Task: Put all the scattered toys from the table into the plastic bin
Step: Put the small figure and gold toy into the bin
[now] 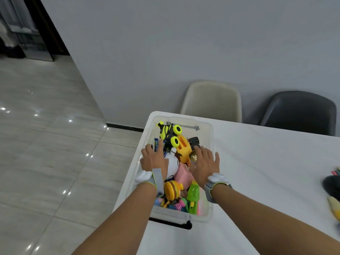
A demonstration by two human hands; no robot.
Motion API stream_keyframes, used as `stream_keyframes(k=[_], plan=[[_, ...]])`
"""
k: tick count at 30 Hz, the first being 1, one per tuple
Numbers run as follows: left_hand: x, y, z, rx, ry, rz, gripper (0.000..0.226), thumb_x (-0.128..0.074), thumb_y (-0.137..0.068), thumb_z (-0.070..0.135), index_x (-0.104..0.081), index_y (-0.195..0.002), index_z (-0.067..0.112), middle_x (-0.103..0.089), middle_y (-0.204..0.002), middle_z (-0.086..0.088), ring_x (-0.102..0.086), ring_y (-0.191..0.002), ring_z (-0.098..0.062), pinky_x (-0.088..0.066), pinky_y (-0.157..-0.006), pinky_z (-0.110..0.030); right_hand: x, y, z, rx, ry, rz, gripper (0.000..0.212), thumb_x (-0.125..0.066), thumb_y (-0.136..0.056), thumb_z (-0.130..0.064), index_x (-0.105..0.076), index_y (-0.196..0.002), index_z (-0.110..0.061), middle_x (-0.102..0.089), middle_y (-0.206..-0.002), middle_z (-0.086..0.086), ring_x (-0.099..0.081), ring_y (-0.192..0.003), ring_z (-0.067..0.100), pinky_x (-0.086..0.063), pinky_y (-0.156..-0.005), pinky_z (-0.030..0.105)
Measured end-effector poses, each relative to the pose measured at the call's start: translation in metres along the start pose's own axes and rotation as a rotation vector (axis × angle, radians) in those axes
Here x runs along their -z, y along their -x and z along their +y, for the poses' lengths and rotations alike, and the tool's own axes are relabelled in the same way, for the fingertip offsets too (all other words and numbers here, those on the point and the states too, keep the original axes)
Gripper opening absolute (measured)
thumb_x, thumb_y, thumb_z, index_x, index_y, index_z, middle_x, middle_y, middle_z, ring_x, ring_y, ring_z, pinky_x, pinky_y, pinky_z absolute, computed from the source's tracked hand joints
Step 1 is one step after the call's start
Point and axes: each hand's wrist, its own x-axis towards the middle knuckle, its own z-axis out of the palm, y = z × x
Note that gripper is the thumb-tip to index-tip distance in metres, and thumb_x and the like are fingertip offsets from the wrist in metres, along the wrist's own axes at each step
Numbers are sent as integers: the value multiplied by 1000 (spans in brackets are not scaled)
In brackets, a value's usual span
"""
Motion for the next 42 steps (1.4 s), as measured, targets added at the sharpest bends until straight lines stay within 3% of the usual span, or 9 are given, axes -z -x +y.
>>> stream_keyframes(k=[3,7,15,20,23,25,28,38,42], plan=[[3,2,-1,-27,-20,41,78,-66,-87,45,-23,-153,36,-21,-155,-12,-32,-131,-30,-45,-90,-40,0,0,-2,-16,-39,28,62,-49,-92,-47,-36,-148,-24,-42,-150,1,-37,-138,23,-23,-116,50],[6,4,4,-132,26,70,70,-66,-86,43,-33,-147,35,-28,-153,-8,-31,-135,-29,-42,-96,-44,2,1,-4,-25,-91,85,58,-54,-89,-46,-45,-142,-24,-50,-143,2,-44,-133,25,-30,-113,49],[13,10,67,-337,443,56,52,-67,-88,35,-50,-137,30,-43,-138,-4,-43,-123,-27,-47,-95,-42,22,11,10,-33,-307,175,48,-58,-93,-33,-52,-138,-18,-54,-138,8,-48,-129,28,-41,-105,42],[8,20,114,-351,636,12,47,-66,-87,33,-54,-133,30,-47,-130,-2,-48,-121,-21,-44,-94,-30,53,22,43,-88,-426,252,40,-51,-98,-27,-49,-138,-22,-51,-138,-1,-45,-128,21,-41,-101,36],[4,28,140,-364,727,-21,38,-58,-94,37,-52,-131,35,-50,-127,-1,-56,-113,-21,-47,-94,-32,68,30,66,-135,-504,301,42,-49,-98,-21,-47,-140,-22,-49,-138,-2,-45,-125,17,-40,-102,30],[-1,39,166,-410,763,-42,34,-54,-96,40,-50,-129,40,-52,-126,2,-61,-106,-17,-46,-86,-28,78,41,91,-182,-548,325,43,-46,-97,-18,-45,-140,-24,-48,-139,-3,-44,-125,15,-38,-101,24],[-11,63,210,-487,768,-122,32,-49,-97,48,-44,-129,49,-51,-129,6,-61,-102,-11,-41,-80,-24,89,62,137,-231,-565,346,44,-44,-97,-17,-43,-140,-26,-47,-140,-3,-44,-126,14,-40,-100,24],[-74,162,363,-664,667,-366,40,-55,-96,44,-40,-132,51,-49,-130,6,-60,-104,-11,-47,-83,-25,85,156,327,-534,-537,372,46,-48,-94,-13,-46,-138,-25,-46,-138,-2,-47,-123,15,-44,-98,27],[-103,198,419,-745,537,-475,46,-57,-95,40,-37,-134,51,-45,-130,6,-57,-108,-13,-52,-89,-33,62,203,397,-702,-509,320,51,-51,-88,-8,-48,-138,-21,-49,-135,5,-49,-121,23,-45,-98,33]])
